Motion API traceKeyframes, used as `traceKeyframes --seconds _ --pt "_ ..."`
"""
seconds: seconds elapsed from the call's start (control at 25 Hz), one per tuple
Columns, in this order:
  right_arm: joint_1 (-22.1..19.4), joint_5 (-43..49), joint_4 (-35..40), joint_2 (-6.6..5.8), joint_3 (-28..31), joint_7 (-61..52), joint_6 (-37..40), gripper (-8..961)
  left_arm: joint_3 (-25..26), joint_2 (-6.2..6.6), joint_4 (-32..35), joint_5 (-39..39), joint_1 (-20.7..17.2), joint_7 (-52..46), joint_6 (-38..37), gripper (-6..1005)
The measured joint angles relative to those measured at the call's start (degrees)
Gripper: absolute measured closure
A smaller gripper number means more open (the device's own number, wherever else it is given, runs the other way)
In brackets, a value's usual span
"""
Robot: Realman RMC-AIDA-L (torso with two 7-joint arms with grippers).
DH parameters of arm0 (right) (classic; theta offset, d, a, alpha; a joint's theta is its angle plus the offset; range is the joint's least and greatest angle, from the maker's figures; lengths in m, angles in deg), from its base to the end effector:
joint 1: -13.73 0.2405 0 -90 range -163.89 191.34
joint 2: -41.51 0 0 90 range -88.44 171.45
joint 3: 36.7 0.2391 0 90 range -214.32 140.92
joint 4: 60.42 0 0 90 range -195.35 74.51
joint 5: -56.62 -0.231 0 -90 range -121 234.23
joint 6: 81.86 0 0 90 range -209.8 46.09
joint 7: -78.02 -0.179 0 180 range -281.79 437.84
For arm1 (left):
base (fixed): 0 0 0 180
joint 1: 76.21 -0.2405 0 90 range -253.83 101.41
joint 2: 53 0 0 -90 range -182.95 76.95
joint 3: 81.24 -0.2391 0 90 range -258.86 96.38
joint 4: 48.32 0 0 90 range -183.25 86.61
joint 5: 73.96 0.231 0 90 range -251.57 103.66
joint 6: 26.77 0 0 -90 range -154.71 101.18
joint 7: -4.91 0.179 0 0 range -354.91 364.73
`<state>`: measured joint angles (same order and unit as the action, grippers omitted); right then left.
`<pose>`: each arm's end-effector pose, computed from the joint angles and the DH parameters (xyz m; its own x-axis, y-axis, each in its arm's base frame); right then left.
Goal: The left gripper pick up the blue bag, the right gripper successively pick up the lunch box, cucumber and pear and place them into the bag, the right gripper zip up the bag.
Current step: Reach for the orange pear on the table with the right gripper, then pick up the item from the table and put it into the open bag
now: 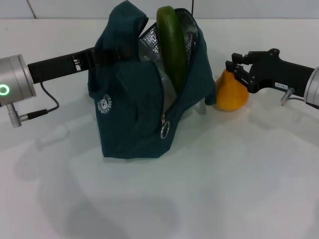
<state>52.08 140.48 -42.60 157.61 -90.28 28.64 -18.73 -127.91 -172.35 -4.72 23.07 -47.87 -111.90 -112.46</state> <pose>0.2384 0.4234 -0.0482 0.8634 -0.0625 -0.5006 -0.3555 -0.7794 -0.5158 -0.2100 0.3776 0.0082 0.3164 0.6773 0.6642 0.7902 -0.5755 0.2105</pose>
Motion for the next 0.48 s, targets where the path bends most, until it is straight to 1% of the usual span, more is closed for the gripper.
traceKeyframes --seconds 0.2,0.4,0.48 --pt "0.25 -0.18 0.15 0.0 -1.73 0.87 0.1 792 0.0 0.0 0.0 0.01 0.07 0.0 0.0 945" --pt "0.37 -0.2 0.64 0.01 -1.83 0.72 0.65 922 0.0 0.0 0.0 -0.34 -0.1 0.0 0.0 945" --pt "0.28 -0.34 1.0 -0.05 -1.73 0.56 1.13 919 0.0 0.04 0.01 -0.58 -0.32 0.0 -0.01 945"
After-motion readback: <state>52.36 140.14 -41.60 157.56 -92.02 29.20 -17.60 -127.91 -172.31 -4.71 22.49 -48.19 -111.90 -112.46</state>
